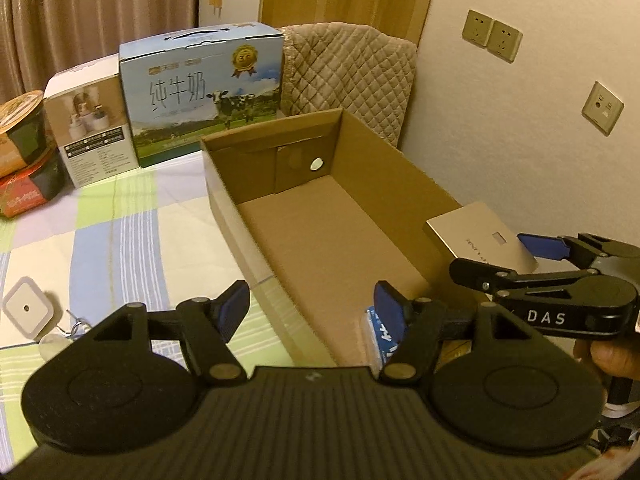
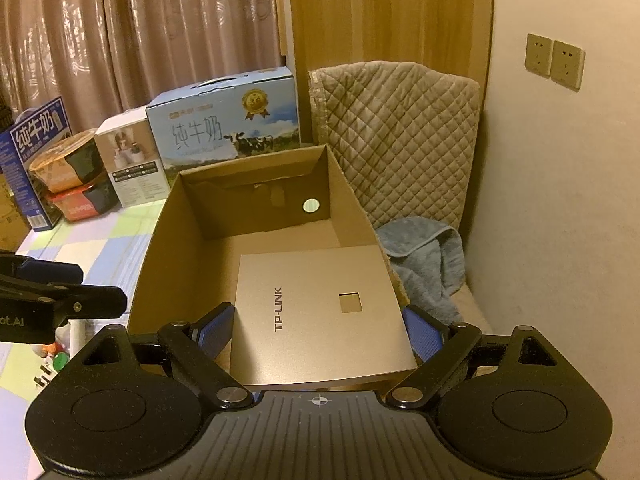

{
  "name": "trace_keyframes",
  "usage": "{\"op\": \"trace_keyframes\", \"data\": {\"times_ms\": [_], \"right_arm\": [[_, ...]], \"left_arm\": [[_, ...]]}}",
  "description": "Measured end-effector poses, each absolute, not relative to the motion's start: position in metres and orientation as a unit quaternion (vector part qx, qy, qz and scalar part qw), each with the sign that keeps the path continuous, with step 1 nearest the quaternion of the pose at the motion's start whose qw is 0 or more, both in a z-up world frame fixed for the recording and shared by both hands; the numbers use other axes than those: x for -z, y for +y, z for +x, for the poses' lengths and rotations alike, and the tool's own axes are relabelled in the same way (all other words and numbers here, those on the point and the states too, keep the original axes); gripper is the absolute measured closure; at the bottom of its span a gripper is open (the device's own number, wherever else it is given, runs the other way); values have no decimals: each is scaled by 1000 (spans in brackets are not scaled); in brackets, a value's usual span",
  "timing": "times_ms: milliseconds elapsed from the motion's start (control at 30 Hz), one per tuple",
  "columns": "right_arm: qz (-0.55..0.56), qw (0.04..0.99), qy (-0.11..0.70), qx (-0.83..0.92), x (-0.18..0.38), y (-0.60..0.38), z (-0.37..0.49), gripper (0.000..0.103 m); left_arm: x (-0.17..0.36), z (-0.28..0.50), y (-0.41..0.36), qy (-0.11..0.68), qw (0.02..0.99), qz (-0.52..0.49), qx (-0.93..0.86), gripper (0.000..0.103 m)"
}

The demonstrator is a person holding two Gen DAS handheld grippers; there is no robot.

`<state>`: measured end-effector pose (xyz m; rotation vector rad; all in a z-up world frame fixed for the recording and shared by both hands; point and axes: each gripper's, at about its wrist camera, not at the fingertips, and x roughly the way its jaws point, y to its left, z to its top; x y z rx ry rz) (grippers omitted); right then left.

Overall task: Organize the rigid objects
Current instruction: 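Open the left tool to drop the floss box while the right tool releases the router box inside, then move both tools back from the cardboard box toward the remaining objects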

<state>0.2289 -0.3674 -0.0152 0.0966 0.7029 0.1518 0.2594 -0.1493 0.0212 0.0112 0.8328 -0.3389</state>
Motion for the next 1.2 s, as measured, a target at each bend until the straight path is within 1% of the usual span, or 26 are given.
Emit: {"op": "trace_keyframes", "data": {"times_ms": [367, 500, 600, 733, 900, 1000, 1067, 1200], "right_arm": [[63, 931, 350, -80, 19, -363, 233, 16], [97, 932, 339, -88, 18, -367, 235, 16], [119, 931, 333, -89, 16, -372, 236, 14], [119, 933, 327, -87, 12, -375, 230, 13], [115, 936, 321, -90, 4, -371, 218, 13], [111, 938, 316, -90, -2, -367, 209, 13], [108, 938, 316, -90, -6, -362, 202, 13], [103, 940, 311, -99, -16, -351, 184, 13]], "left_arm": [[-19, 256, -143, 405, 900, 3, 163, 39], [-19, 255, -142, 405, 900, 1, 160, 39], [-19, 252, -137, 406, 900, -4, 157, 38], [-20, 245, -128, 403, 903, -12, 150, 35], [-22, 232, -115, 400, 906, -15, 137, 35], [-27, 222, -108, 395, 910, -16, 127, 33], [-32, 213, -102, 392, 912, -19, 121, 27], [-42, 196, -88, 385, 916, -25, 111, 25]]}}
